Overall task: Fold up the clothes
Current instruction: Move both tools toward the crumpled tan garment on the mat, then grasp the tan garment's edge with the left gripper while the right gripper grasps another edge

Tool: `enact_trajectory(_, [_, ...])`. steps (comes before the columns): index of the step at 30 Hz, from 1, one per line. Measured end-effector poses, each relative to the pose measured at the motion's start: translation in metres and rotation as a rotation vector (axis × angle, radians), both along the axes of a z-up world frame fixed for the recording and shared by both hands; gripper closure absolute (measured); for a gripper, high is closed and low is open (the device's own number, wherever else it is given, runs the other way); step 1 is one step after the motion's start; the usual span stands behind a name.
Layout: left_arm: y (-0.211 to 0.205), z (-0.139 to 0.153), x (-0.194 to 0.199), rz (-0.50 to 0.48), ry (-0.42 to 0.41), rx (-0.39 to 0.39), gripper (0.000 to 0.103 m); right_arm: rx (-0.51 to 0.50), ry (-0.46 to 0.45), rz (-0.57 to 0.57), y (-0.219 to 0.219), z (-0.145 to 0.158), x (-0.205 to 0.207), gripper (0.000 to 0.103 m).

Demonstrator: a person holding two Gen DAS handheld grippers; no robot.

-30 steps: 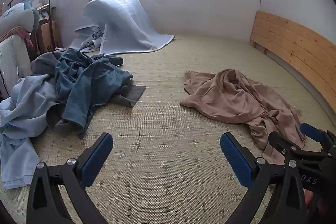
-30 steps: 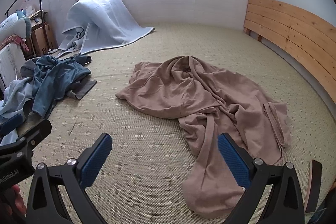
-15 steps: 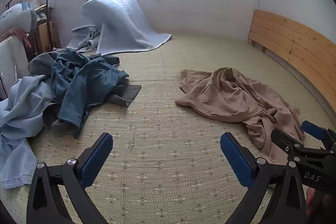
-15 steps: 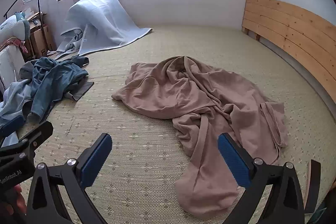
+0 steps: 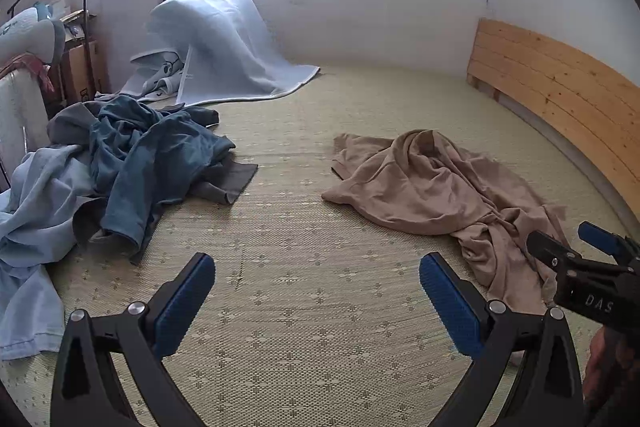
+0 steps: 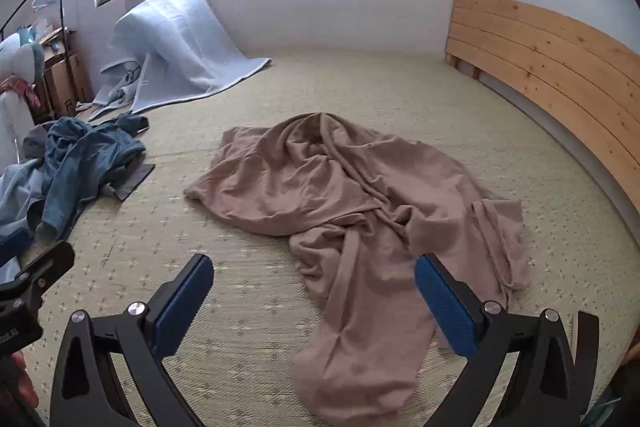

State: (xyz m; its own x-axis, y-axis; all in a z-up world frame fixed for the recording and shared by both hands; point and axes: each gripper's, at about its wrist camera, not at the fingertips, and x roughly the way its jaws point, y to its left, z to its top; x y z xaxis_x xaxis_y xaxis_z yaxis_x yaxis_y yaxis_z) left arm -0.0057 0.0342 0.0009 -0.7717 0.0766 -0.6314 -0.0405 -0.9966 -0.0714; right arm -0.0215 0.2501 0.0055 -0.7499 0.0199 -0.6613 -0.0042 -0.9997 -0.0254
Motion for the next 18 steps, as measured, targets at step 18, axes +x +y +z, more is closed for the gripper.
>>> enact_trajectory(18, [0.027, 0.000, -0.006, -0.029, -0.008, 0.014, 0.000, 0.075, 0.005, -0.060, 0.073, -0.003, -0.024, 0.000])
